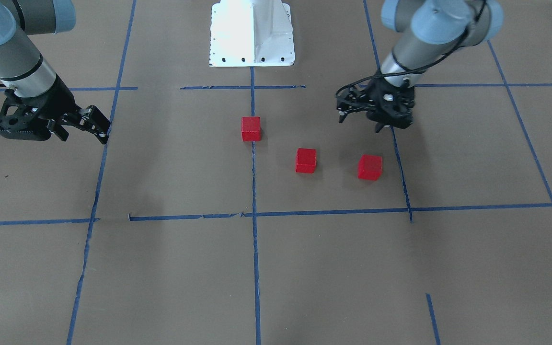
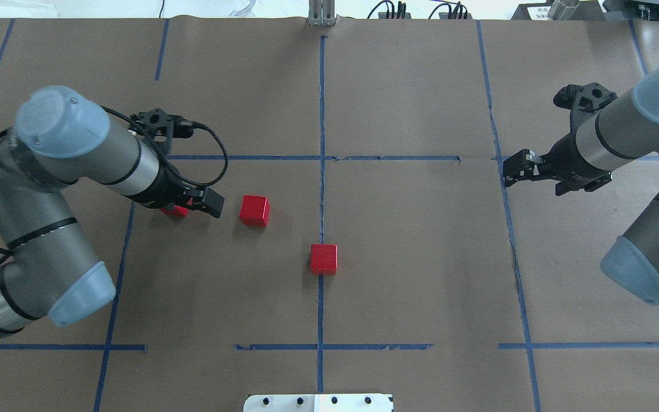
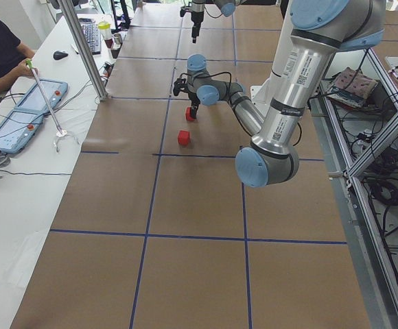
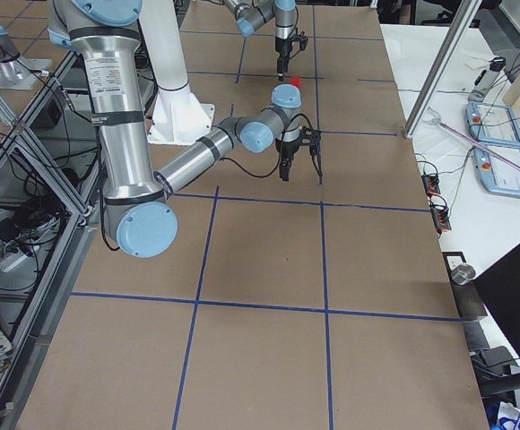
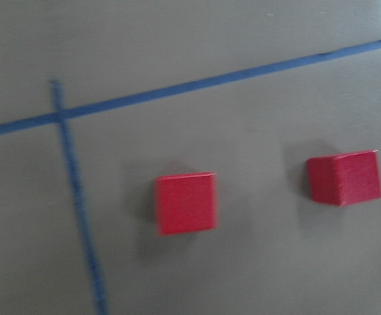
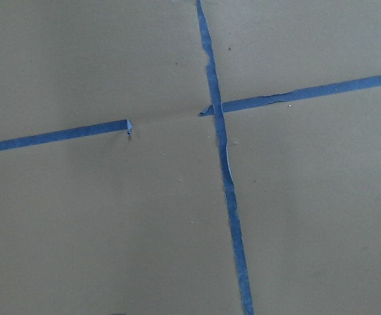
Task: Form red blocks into L shape at center
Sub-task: 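Raise the right gripper away while the left gripper reaches toward the nearer red cube, then grasp the red cube nearer the center with the left gripper and lift it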
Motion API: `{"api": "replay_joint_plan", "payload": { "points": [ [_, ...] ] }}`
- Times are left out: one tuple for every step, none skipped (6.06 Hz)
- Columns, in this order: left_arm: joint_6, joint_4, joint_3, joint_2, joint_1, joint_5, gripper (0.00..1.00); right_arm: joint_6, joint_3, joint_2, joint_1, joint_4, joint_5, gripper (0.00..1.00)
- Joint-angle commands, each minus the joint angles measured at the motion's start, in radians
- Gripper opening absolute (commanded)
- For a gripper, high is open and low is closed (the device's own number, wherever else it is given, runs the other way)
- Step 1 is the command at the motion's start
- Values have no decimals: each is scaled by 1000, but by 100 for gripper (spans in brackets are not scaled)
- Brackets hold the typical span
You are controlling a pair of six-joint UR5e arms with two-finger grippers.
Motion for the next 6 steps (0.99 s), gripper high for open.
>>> {"api": "replay_joint_plan", "payload": {
  "points": [
    [-16, 6, 106, -63, 31, 36, 100, 0, 6, -20, 1, 0, 1, 100],
    [-20, 32, 178, -136, 31, 69, 100, 0, 9, -20, -1, 0, 1, 100],
    [-55, 55, 190, -164, 31, 70, 100, 0, 8, -20, -2, 2, 1, 100],
    [-62, 55, 206, -166, 39, 74, 100, 0, 9, -20, -2, 2, 1, 100],
    [-78, 54, 215, -167, 40, 81, 100, 1, 6, -19, -4, 0, 1, 100],
    [-133, 52, 256, -205, 58, 82, 100, 3, 6, -19, -4, 3, 1, 100]
  ]
}}
